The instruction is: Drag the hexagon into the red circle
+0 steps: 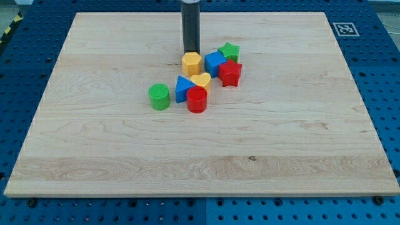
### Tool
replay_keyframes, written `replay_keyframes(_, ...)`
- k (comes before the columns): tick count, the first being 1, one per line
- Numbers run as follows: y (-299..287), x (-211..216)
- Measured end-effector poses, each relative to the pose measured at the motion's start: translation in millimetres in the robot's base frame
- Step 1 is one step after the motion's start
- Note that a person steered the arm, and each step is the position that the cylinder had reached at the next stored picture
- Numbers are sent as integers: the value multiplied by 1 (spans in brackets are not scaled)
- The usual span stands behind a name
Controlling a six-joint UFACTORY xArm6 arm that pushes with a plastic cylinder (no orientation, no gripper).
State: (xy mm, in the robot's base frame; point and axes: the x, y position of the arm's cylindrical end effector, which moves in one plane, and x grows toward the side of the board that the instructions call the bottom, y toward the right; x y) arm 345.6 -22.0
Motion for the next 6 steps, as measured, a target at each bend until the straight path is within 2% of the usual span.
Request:
replay_keyframes(4,13,137)
replay_keyframes(5,11,137)
replay_keyframes(6,-7,110)
